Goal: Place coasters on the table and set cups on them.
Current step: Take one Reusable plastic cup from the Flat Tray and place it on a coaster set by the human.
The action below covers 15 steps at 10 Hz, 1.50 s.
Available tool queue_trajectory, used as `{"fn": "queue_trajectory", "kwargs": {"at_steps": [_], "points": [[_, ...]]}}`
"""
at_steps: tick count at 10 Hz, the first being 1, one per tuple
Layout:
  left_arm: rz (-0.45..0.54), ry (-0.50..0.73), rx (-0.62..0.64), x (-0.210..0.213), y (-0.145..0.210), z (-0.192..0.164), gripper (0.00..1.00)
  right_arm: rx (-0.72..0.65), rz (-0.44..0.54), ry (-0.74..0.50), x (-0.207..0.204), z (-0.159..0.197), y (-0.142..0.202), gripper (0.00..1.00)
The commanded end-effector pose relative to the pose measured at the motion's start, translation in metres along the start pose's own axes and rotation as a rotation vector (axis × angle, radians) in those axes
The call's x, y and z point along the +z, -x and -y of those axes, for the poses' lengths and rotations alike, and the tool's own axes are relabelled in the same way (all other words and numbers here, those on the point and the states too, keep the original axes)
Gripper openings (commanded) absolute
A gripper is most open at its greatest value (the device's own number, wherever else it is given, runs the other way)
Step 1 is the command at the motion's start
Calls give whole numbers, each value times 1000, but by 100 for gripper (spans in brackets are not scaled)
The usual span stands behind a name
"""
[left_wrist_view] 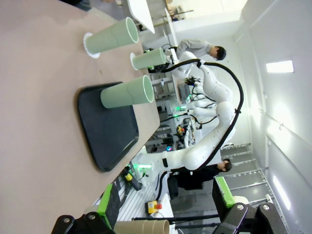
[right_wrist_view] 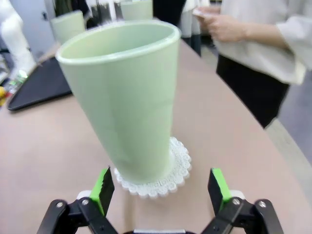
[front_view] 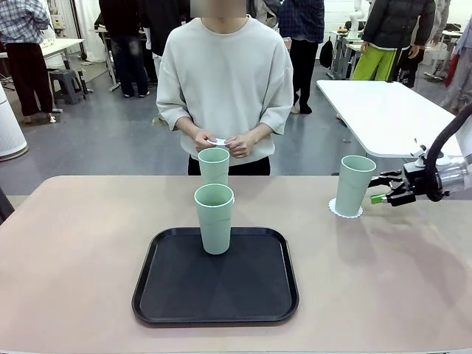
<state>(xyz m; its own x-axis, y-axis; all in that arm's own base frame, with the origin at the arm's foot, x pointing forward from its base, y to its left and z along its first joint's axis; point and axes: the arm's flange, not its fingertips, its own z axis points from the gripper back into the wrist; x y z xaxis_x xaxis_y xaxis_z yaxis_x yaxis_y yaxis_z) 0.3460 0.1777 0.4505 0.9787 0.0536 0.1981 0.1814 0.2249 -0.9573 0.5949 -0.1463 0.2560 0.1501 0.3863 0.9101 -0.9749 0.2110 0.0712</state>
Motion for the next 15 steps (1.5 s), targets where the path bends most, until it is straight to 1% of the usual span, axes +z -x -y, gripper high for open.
{"fn": "queue_trajectory", "kwargs": {"at_steps": [1, 2, 3, 4, 5, 6, 7, 9, 10, 11, 12, 13, 14, 15], "points": [[6, 12, -9, 1, -2, 3, 100, -58, -203, 67, 23, -9, -23, 100], [6, 12, -9, 1, -2, 3, 100, -53, -328, 100, 33, -23, -45, 100], [6, 12, -9, 1, -2, 3, 100, -4, -445, 122, 37, -47, -76, 100], [6, 12, -9, 1, -2, 3, 100, 46, -590, 117, 36, -76, -107, 100], [6, 12, -9, 1, -2, 3, 100, 110, -742, 64, 28, -110, -141, 100], [6, 12, -9, 1, -2, 3, 100, 114, -835, 62, 21, -136, -167, 100], [6, 12, -9, 1, -2, 3, 100, 118, -898, 125, 12, -158, -190, 100], [6, 12, -9, 1, -2, 3, 100, 29, -985, 387, -8, -191, -224, 100], [6, 12, -9, 1, -2, 3, 100, -56, -1049, 554, -21, -212, -243, 100], [6, 12, -9, 1, -2, 3, 100, -94, -1089, 618, -30, -225, -257, 100], [6, 12, -9, 1, -2, 3, 100, -127, -1122, 638, -40, -241, -273, 100], [6, 12, -9, 1, -2, 3, 100, -192, -1125, 674, -45, -251, -284, 100], [6, 12, -9, 1, -2, 3, 100, -217, -1121, 642, -46, -263, -296, 100], [6, 12, -9, 1, -2, 3, 100, -256, -1147, 591, -41, -271, -302, 100]]}}
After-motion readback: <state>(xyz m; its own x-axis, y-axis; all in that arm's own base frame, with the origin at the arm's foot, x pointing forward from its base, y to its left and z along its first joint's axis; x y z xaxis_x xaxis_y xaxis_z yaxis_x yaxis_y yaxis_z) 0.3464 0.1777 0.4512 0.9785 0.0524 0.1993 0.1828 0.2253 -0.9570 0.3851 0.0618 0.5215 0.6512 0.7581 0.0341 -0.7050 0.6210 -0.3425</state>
